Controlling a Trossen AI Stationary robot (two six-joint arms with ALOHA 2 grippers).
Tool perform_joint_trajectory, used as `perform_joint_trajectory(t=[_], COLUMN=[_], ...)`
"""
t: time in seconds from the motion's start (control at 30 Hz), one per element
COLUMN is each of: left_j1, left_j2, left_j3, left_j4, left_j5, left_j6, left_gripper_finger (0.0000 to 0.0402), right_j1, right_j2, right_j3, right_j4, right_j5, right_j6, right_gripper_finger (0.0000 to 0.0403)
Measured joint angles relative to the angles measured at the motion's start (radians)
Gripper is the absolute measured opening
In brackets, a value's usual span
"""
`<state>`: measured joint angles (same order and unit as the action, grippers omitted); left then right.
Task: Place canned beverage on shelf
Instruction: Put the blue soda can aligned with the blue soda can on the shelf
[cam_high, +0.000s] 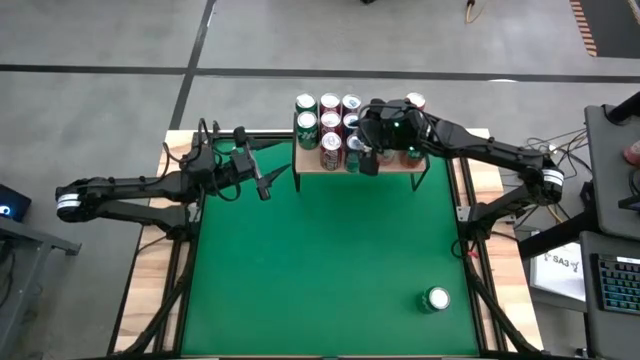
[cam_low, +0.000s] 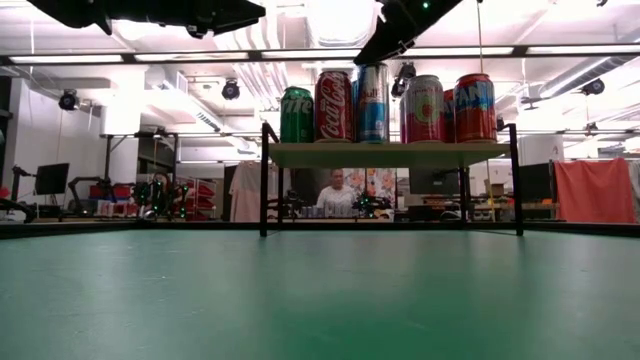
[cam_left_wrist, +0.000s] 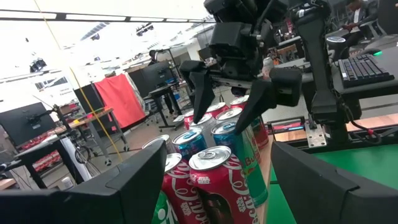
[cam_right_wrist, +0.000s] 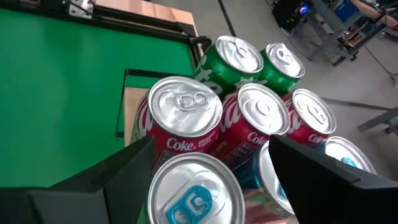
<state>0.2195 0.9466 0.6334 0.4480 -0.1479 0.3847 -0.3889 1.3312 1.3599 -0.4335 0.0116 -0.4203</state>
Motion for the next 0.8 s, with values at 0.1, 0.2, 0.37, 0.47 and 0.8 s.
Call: perform_joint_trajectory(t=[0.1,0.2,0.37,0.47,0.8], left_j1=[0.000,0.000,0.000,0.000,0.000], left_j2=[0.000,0.000,0.000,0.000,0.000], left_j3=[0.000,0.000,0.000,0.000,-0.001], left_j4=[0.001,0.002,-0.006,-0.007,-0.008], left_j5=[-0.002,-0.002,-0.002,-0.002,-0.001], left_j6=[0.000,0.000,0.000,0.000,-0.003], left_gripper_finger=[0.0273,0.0274,0.0274,0.0274,0.0274], right_j1=[0.000,0.011,0.064,0.107,0.158], right_j2=[-0.005,-0.010,-0.017,-0.017,-0.018], right_j3=[0.018,0.038,0.083,0.114,0.146], right_j4=[-0.013,-0.037,-0.106,-0.169,-0.376], right_j5=[-0.001,-0.009,-0.012,-0.012,-0.007], right_j6=[0.019,0.066,0.134,0.174,0.350], right_gripper_finger=[0.0300,0.0292,0.0261,0.0227,0.0061])
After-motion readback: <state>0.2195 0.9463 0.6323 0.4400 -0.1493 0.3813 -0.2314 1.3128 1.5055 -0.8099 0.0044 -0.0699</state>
